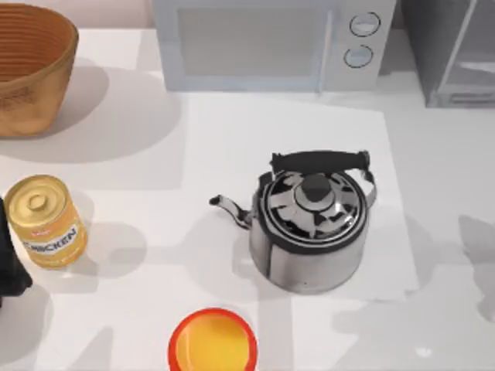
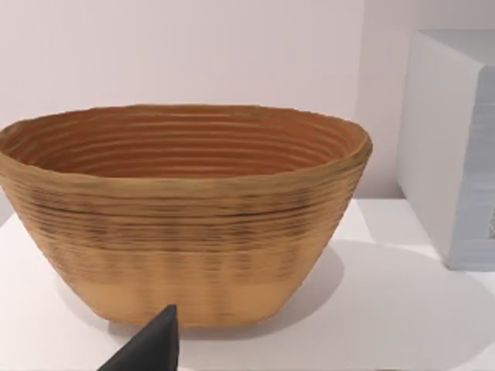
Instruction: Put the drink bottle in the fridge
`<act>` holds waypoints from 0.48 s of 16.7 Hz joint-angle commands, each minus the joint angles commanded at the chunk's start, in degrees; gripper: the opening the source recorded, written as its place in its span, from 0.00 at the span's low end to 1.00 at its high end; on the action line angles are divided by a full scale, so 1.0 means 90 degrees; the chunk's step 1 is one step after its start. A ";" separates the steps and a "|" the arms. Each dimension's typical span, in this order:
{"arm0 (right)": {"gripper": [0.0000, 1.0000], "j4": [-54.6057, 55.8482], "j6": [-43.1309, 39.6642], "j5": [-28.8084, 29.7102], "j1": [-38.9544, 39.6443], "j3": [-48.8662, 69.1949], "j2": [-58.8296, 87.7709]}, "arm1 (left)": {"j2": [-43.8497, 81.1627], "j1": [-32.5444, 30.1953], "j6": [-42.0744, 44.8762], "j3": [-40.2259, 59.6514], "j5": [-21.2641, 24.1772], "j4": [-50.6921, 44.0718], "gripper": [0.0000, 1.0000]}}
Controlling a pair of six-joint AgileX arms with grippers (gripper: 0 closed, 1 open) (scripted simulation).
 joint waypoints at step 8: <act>0.01 0.0782 0.3560 0.4343 0.1818 -0.1531 -0.4541 | 0.0000 0.0000 0.0000 0.0000 0.0000 0.0000 1.00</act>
